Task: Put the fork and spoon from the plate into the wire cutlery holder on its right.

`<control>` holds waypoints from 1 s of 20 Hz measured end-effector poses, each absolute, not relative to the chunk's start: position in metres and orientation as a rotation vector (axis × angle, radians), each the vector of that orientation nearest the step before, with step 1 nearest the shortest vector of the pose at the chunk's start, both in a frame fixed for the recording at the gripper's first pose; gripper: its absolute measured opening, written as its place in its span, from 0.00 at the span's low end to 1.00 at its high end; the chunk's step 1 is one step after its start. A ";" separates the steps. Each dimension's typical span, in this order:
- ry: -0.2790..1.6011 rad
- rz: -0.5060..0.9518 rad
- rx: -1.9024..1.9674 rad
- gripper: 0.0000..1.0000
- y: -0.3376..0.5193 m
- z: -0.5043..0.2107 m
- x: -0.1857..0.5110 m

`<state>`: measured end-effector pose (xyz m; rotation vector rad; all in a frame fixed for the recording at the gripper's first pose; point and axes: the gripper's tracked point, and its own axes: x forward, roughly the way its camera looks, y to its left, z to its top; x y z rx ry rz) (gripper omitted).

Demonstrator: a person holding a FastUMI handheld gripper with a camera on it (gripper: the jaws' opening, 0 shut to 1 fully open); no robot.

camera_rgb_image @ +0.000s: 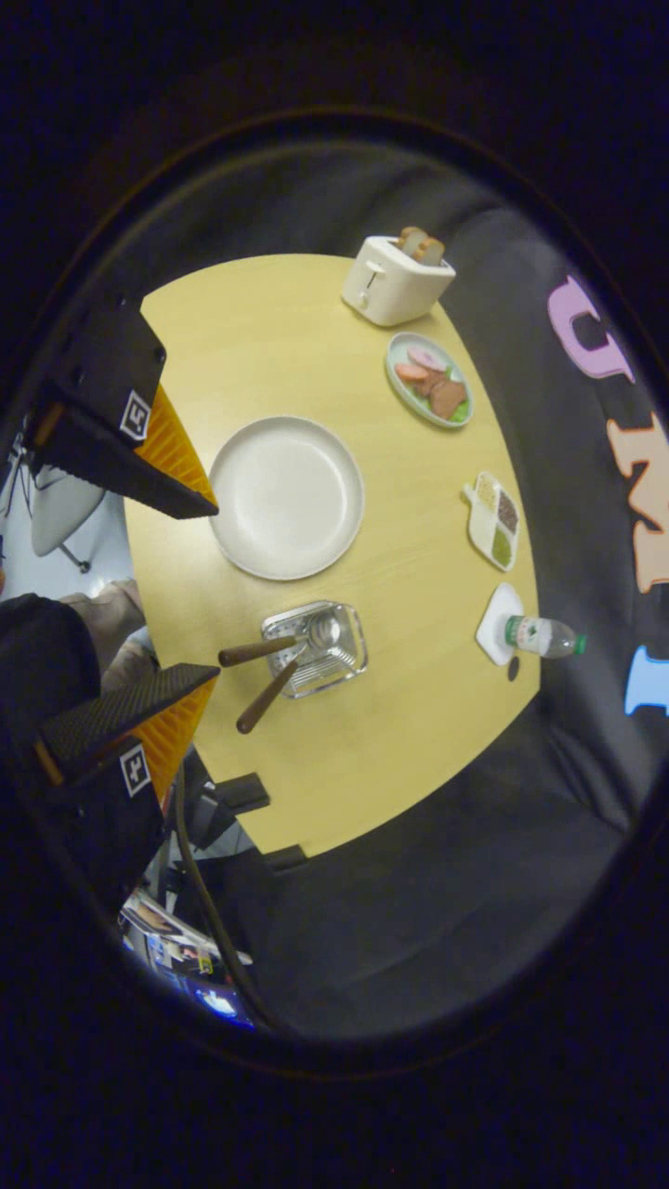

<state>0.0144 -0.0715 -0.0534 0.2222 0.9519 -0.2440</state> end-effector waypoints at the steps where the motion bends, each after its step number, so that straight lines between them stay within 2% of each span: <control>1: 0.884 -0.213 0.202 1.00 -0.066 -0.049 0.018; 8: 0.458 -0.039 0.148 1.00 -0.032 -0.020 0.032; 13: 0.116 0.121 0.120 1.00 0.001 0.029 0.034; 17: -0.114 0.157 0.150 1.00 0.004 0.062 0.020; 20: -0.220 0.171 0.162 1.00 0.006 0.076 0.010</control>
